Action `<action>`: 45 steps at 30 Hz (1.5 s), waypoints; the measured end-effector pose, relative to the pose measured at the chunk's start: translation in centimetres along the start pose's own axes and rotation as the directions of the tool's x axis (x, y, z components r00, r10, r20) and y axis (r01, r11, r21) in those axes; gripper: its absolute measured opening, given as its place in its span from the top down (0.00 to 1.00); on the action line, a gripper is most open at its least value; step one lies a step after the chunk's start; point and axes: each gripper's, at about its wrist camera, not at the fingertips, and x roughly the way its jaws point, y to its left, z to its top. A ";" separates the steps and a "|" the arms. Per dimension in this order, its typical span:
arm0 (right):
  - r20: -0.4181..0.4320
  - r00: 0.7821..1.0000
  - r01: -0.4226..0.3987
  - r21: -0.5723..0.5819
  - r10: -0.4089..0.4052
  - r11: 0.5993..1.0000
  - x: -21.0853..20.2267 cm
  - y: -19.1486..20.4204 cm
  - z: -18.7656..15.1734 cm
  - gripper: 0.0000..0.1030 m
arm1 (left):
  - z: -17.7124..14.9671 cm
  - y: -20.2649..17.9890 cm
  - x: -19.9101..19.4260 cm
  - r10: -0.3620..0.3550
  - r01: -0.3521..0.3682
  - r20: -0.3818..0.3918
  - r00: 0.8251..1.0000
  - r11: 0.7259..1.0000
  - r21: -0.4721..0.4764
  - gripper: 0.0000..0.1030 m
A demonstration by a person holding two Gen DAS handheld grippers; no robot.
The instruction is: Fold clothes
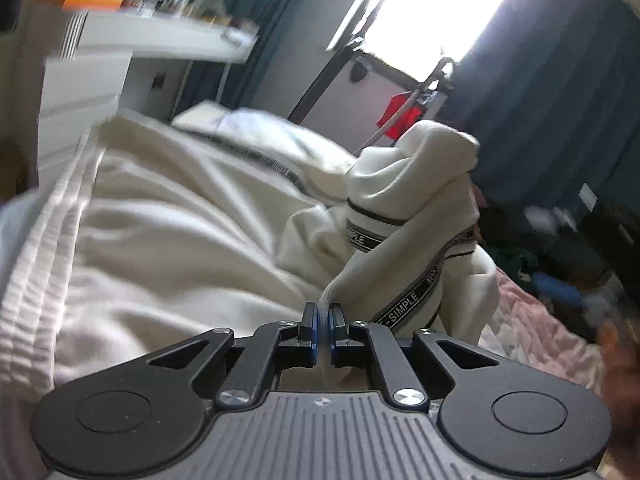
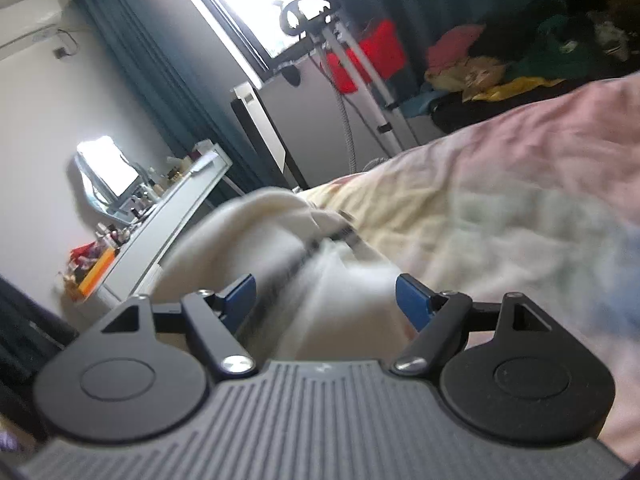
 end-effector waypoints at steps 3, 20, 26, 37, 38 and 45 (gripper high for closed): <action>-0.044 0.998 0.044 -0.052 -0.047 0.998 5.6 2.3 2.5 0.23 | 0.1 1.4 0.7 -0.007 0.005 -0.031 0.999 0.998 -0.060 0.95; 0.038 0.970 0.243 -0.081 -0.241 0.967 8.2 3.8 5.0 0.93 | -0.1 -0.3 1.2 -0.157 0.157 0.032 0.987 0.988 0.006 0.94; 0.174 0.938 0.302 0.015 -0.300 0.953 -3.4 -1.3 5.6 0.93 | -2.6 -4.6 -0.3 -0.340 0.344 -0.050 0.939 0.925 0.160 0.90; 0.040 0.947 0.285 0.347 -0.318 0.893 -21.2 -18.6 -6.1 0.91 | -8.2 -9.8 0.6 -0.318 0.390 -0.249 0.915 0.857 0.337 0.89; 0.017 0.961 0.250 0.375 -0.276 0.893 -21.7 -19.7 -7.3 0.91 | -8.5 -9.7 0.8 -0.299 0.377 -0.259 0.918 0.859 0.345 0.89; 0.039 0.997 0.033 0.558 -0.065 0.829 -22.7 -23.8 -9.9 0.47 | -7.8 -8.0 2.4 -0.223 0.310 -0.286 0.932 0.899 0.309 0.89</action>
